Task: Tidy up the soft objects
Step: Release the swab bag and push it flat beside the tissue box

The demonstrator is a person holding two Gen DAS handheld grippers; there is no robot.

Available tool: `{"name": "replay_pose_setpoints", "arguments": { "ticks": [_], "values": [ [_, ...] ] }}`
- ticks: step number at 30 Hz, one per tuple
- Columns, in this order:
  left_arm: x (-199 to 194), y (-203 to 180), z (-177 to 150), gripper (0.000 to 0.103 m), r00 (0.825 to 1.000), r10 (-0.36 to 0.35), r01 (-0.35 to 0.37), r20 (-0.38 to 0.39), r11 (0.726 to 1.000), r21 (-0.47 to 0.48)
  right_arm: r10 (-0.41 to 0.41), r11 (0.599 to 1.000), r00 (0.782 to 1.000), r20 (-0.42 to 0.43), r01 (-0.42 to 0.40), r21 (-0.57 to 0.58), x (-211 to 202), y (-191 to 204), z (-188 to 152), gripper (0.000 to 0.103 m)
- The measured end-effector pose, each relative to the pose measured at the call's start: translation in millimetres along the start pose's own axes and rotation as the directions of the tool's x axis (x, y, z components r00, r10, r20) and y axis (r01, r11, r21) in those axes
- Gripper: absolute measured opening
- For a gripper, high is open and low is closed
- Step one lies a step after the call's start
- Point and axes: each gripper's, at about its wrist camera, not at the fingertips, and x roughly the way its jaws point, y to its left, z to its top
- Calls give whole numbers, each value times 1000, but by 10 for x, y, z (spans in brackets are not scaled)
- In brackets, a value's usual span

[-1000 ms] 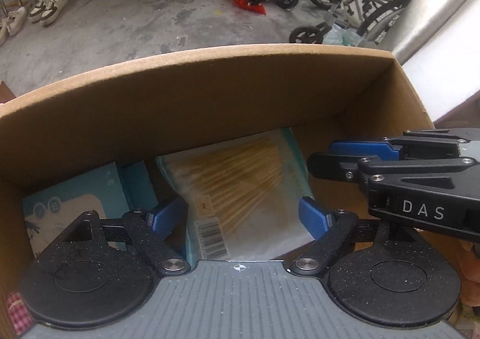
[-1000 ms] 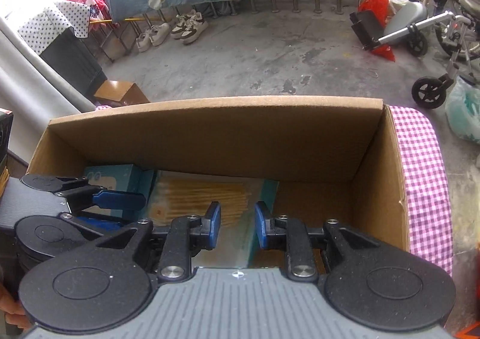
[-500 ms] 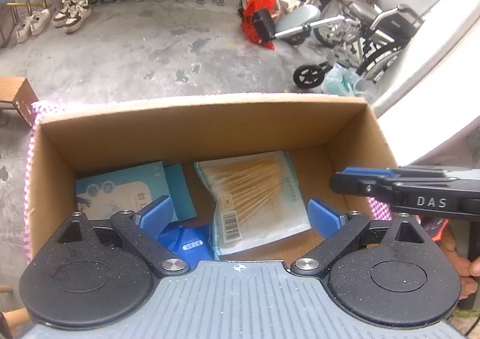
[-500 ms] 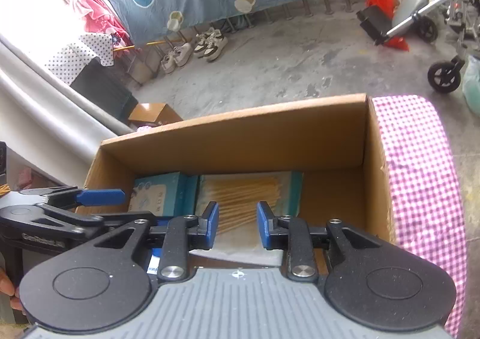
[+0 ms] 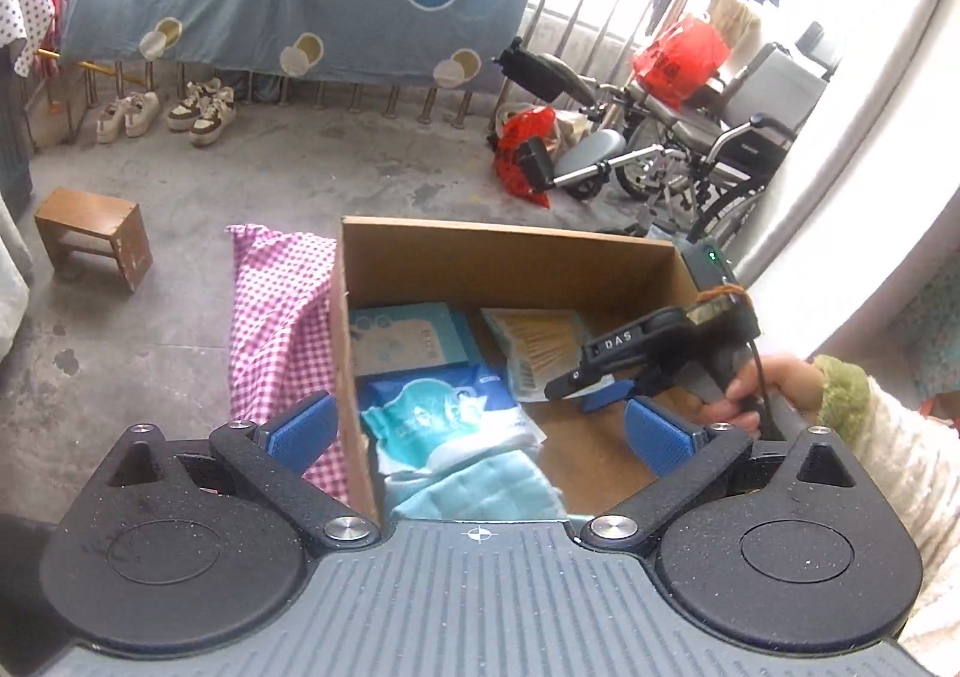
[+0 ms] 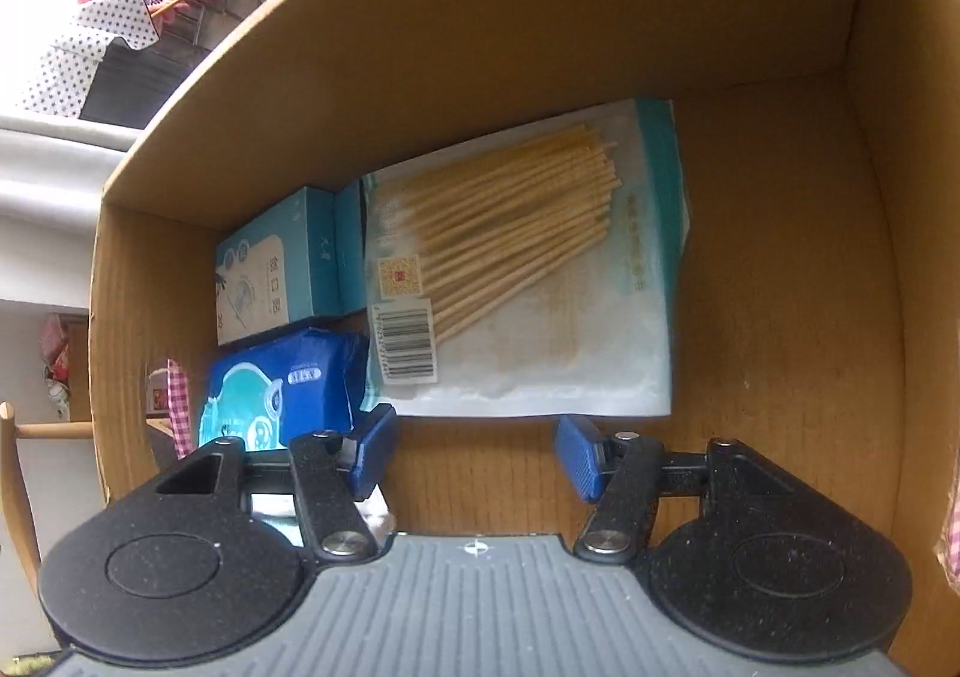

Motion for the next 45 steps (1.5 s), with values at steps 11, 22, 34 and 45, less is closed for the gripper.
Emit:
{"name": "replay_pose_setpoints", "arguments": {
  "ticks": [11,22,34,45],
  "values": [
    [-332,606,-820,102,997,21,-8,68,982,-188,-100,989,995,2,100,-110,50,374,-61,61],
    [-413,765,-1127,102,993,48,-26,104,979,-203,-187,979,964,190,198,-42,-480,144,68,62],
    [-313,833,-1184,102,994,70,-51,80,976,-213,-112,994,986,123,109,28,-154,71,24,62],
    [-339,783,-1185,102,994,67,-48,81,975,-216,-62,998,998,8,62,-3,-100,263,-120,72]
  ]
}}
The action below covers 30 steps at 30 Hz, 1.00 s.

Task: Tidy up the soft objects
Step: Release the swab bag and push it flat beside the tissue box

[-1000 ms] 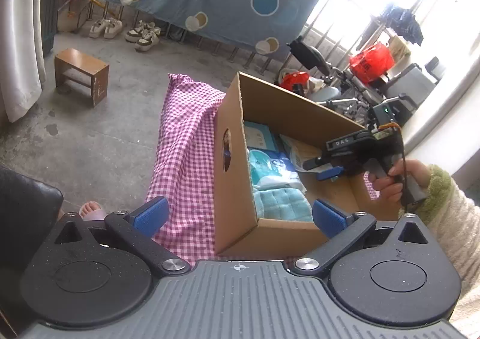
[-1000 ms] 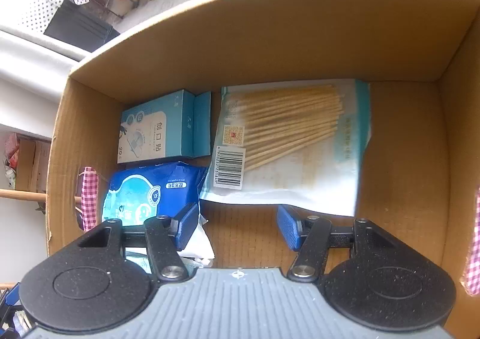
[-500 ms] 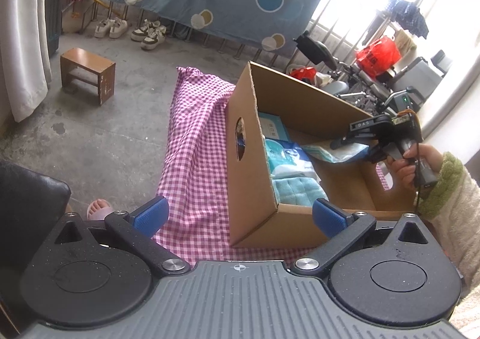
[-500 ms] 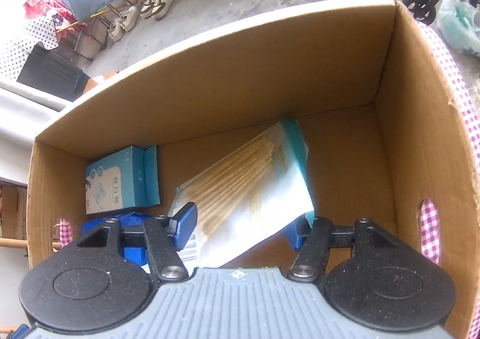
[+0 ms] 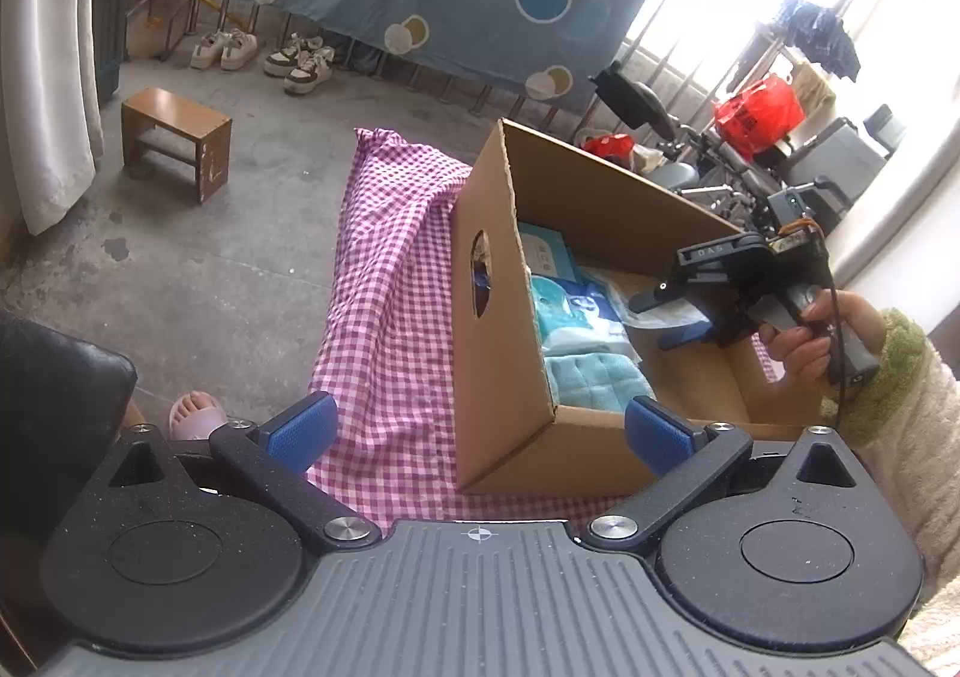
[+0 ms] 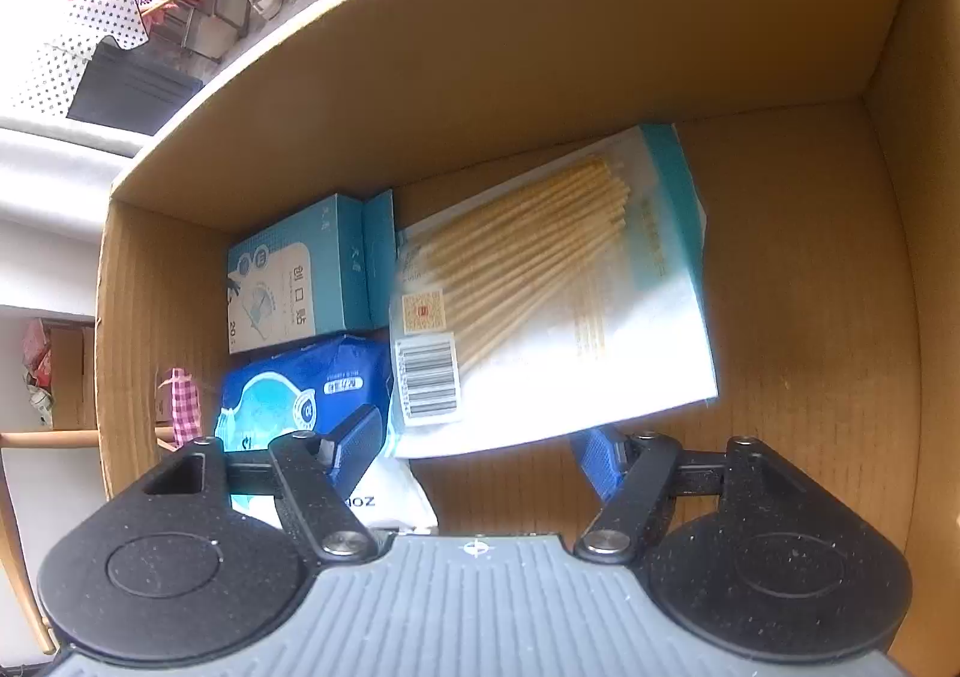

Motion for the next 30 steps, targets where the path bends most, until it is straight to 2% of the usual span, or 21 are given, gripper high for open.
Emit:
{"name": "replay_pose_setpoints", "arguments": {
  "ticks": [3,5,7,10,14,23,30],
  "values": [
    [5,2,-2,102,1000,-9,9,0,1000,-4,-34,999,999,22,34,-3,-129,-6,-58,72],
    [7,-3,-2,102,1000,-16,16,-1,1000,-4,-61,998,995,73,62,-9,-267,-27,-76,72],
    [0,-20,0,102,1000,-20,20,0,1000,3,-35,999,994,99,33,16,-360,-77,-68,72],
    [-20,-16,-5,102,1000,-27,27,6,1000,4,-4,998,997,80,-1,67,-341,-150,-37,72],
    [-7,18,-5,102,1000,-24,24,6,1000,-7,31,998,998,64,-34,59,-156,-4,-38,72],
    [24,57,-6,102,1000,-3,3,-9,1000,-24,26,1000,1000,-5,-26,16,333,348,90,70],
    [7,58,-16,102,1000,0,0,-12,1000,-25,35,999,999,-38,-35,9,214,346,-24,71]
  ]
}}
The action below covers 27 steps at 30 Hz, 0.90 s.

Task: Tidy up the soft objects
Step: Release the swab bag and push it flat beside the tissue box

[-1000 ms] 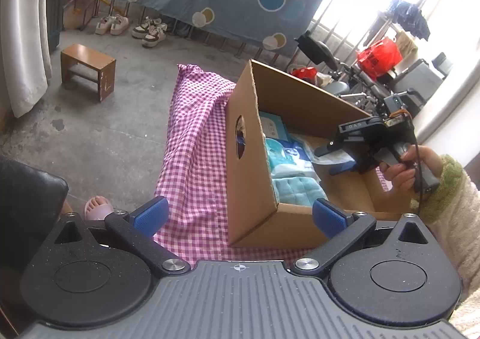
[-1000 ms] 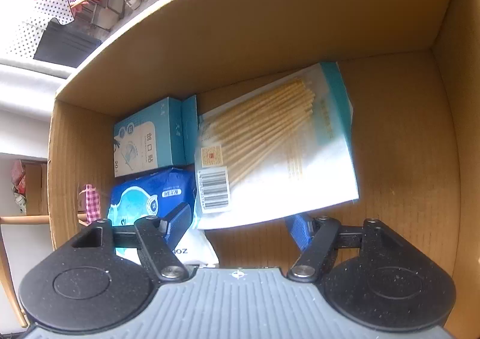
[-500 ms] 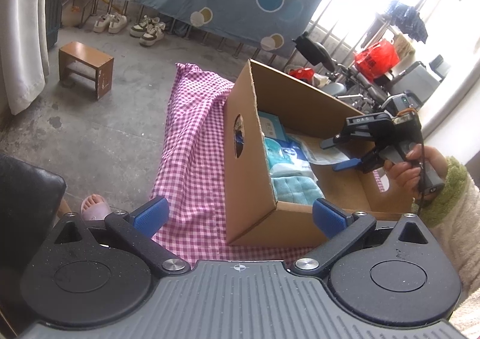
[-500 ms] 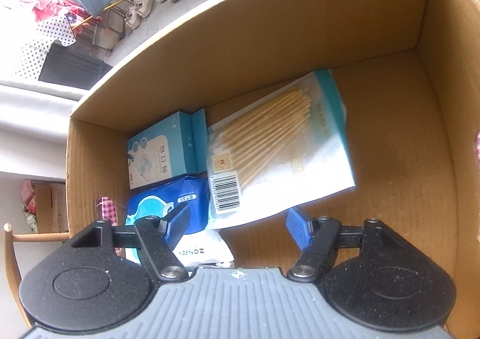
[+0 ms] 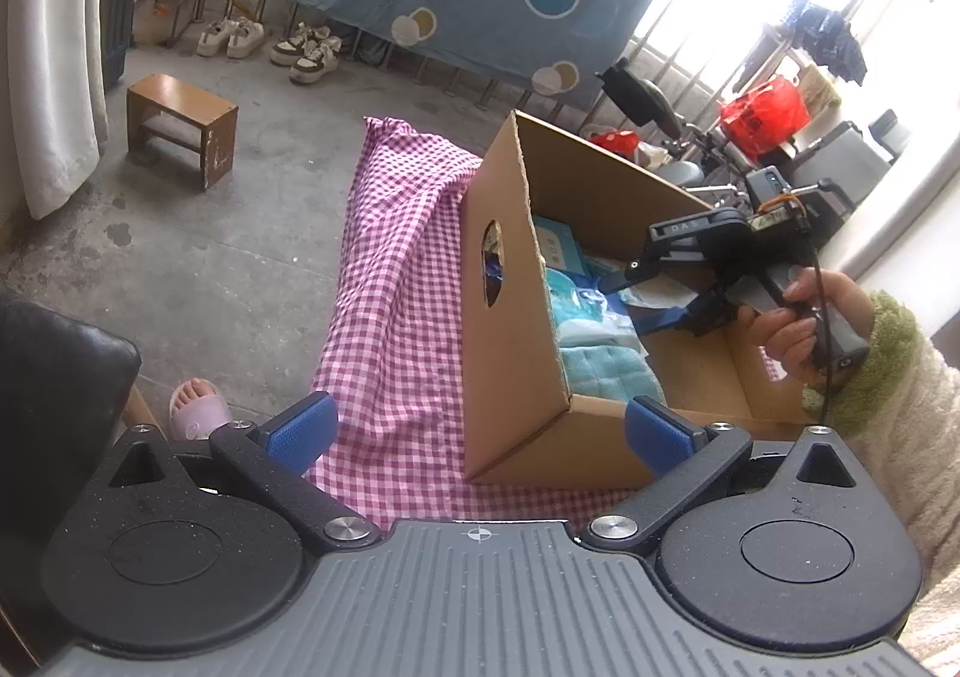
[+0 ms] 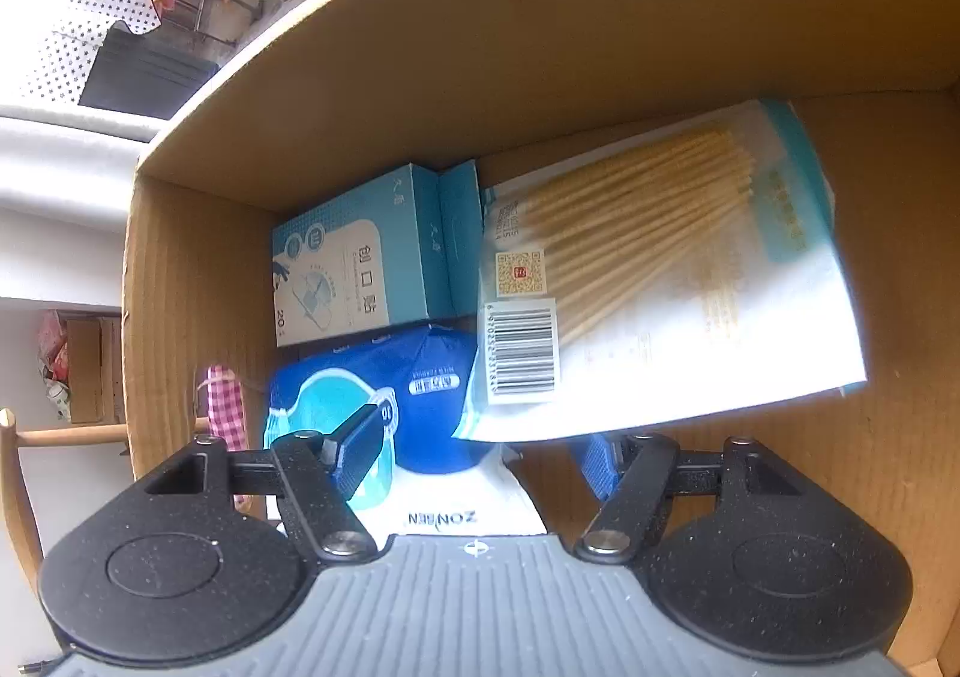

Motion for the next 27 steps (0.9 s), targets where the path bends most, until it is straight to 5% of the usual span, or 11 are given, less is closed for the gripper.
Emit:
{"name": "replay_pose_setpoints", "arguments": {
  "ticks": [7,21,24,27],
  "values": [
    [54,-2,13,102,1000,-21,21,-11,1000,4,29,1000,997,71,-29,1,-403,-83,-139,71],
    [46,-51,-6,102,1000,-9,9,-11,1000,-4,66,997,993,98,-70,39,16,0,191,71],
    [71,-43,-3,102,1000,-13,13,-16,1000,-4,85,995,981,173,-92,31,-235,-75,153,71],
    [91,-43,-14,102,1000,-22,22,-17,1000,4,-21,1000,959,283,15,23,-496,-172,135,72]
  ]
}}
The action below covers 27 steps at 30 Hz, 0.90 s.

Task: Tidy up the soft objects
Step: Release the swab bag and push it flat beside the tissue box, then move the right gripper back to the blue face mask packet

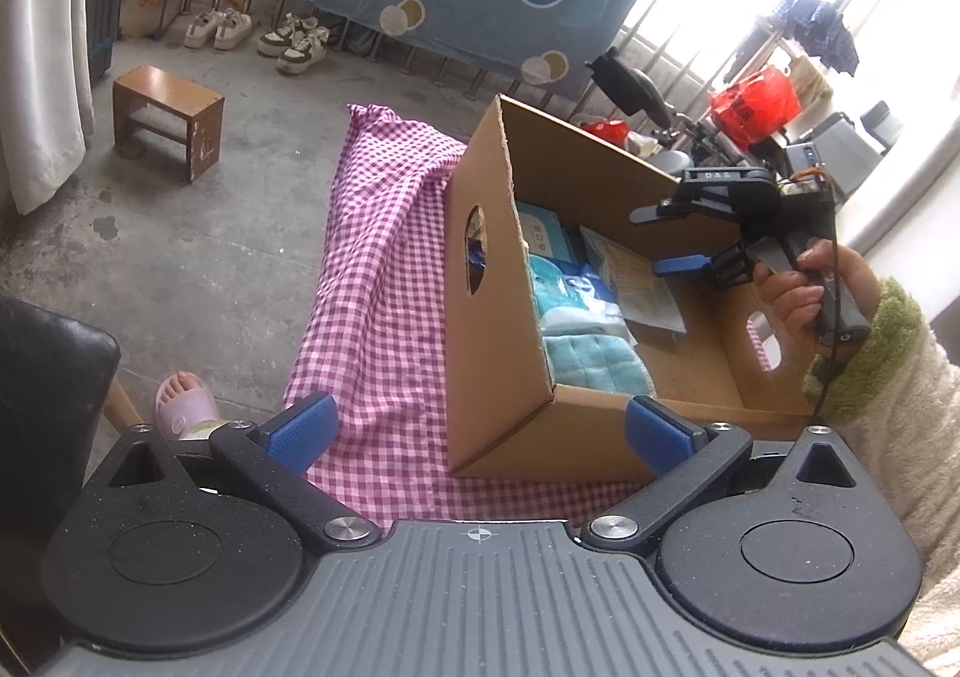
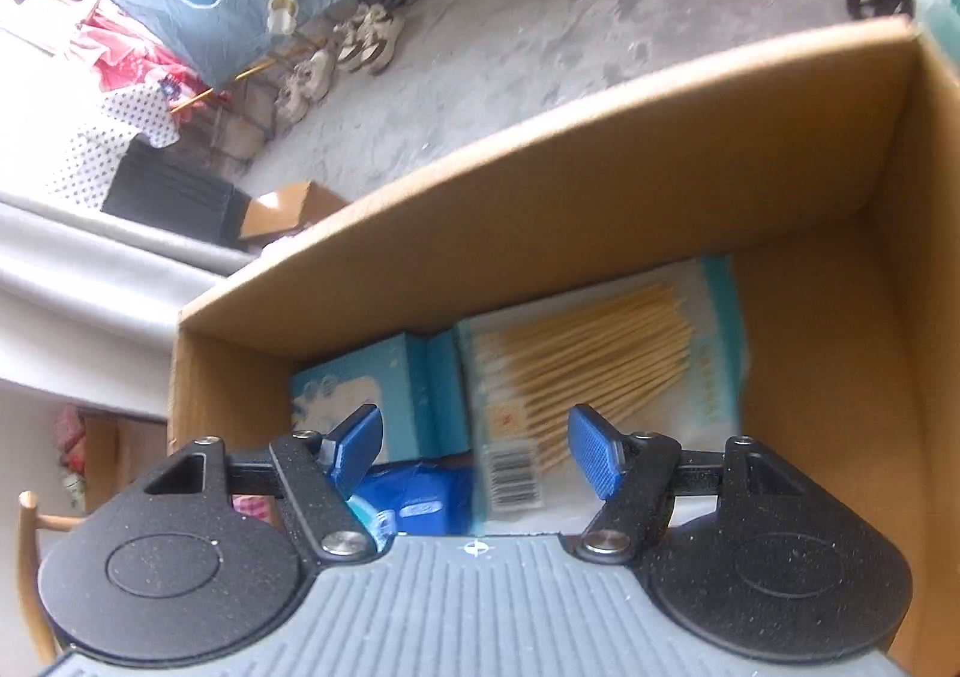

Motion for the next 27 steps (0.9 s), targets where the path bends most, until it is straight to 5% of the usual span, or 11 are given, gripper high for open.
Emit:
{"name": "replay_pose_setpoints", "arguments": {
  "ticks": [4,9,18,27],
  "values": [
    [44,13,2,102,1000,-6,6,-7,1000,-2,-209,977,977,39,210,-36,67,-108,55,72],
    [59,21,-6,102,1000,-6,6,-11,1000,-3,-257,966,966,-16,256,-33,424,-152,65,77],
    [21,43,-24,102,1000,20,-20,-8,1000,-16,-255,960,967,13,255,-119,409,-1,-36,81],
    [-210,-5,-94,102,999,14,-13,34,1000,-13,-117,978,981,158,141,-153,-698,101,-411,81]
  ]
}}
